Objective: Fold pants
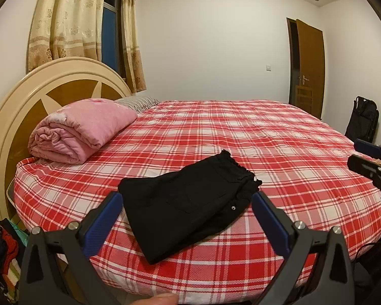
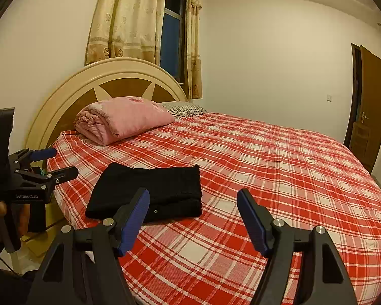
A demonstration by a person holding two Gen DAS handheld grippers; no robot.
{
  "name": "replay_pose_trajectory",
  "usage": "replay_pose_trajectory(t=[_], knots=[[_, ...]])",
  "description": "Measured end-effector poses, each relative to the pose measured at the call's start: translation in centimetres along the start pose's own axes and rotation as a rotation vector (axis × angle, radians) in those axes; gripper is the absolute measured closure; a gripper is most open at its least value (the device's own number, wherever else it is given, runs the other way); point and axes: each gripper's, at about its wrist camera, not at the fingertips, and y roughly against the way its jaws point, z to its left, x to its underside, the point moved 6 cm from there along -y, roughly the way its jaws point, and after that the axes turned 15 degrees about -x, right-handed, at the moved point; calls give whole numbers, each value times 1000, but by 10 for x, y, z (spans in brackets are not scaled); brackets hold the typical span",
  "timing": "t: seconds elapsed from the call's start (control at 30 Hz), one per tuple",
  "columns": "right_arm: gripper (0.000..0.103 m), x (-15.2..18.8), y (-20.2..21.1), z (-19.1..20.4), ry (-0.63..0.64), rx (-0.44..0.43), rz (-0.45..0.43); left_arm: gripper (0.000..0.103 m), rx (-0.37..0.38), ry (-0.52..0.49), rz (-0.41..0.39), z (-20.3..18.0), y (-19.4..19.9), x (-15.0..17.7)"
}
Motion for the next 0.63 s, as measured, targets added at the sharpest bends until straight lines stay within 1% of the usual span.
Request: replay_pose_trajectory(t=[0.3, 0.63], knots=[[31, 2, -2, 2, 12, -6, 6, 0, -7, -10, 22, -1, -6, 5], [31, 8, -6, -1, -3, -8, 18, 0, 1, -20, 14, -1, -13, 9]])
